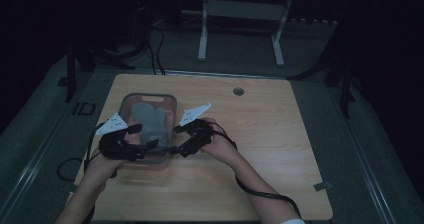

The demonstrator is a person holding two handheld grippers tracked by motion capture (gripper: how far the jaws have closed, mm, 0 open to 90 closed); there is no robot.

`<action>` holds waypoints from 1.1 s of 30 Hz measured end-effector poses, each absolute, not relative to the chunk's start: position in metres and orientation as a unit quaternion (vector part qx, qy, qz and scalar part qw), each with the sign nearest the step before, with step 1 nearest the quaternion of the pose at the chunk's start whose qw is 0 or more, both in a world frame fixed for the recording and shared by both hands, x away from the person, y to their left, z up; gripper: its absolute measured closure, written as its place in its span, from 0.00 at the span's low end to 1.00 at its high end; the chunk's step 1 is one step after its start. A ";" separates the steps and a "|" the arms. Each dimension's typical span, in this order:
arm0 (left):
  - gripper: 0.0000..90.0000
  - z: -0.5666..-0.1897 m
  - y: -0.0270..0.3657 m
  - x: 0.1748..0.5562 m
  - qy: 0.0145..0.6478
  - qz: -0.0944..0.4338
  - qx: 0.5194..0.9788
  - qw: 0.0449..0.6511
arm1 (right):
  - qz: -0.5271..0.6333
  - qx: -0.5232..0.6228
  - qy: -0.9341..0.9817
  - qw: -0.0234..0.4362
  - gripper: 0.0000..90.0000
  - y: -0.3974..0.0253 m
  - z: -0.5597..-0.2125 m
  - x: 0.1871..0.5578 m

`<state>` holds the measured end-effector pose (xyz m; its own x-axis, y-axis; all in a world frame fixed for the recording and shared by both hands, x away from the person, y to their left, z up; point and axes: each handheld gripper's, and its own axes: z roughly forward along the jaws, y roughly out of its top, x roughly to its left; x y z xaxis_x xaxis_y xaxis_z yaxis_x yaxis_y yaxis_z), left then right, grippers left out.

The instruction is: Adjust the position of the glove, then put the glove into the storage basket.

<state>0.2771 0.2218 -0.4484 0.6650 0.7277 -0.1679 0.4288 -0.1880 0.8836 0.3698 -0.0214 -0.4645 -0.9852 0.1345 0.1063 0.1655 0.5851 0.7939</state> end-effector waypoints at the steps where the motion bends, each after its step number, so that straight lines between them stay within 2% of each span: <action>1: 0.16 -0.447 0.218 0.273 0.374 0.148 0.761 0.510 | -0.447 -0.086 -0.890 0.017 0.20 -0.024 -0.465 0.369; 19: 0.16 -0.460 0.171 0.236 0.303 0.109 0.785 0.530 | -0.451 -0.100 -0.887 0.000 0.20 -0.076 -0.468 0.356; 33: 0.16 -0.502 0.134 0.231 0.263 0.060 0.815 0.513 | -0.438 -0.134 -0.889 0.002 0.20 -0.112 -0.504 0.356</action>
<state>0.2311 0.1339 -0.5017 0.8542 0.4903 -0.1732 0.3677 -0.3341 0.8679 0.3564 -0.1120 -0.5044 -0.9638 0.2374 0.1213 0.2407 0.5796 0.7785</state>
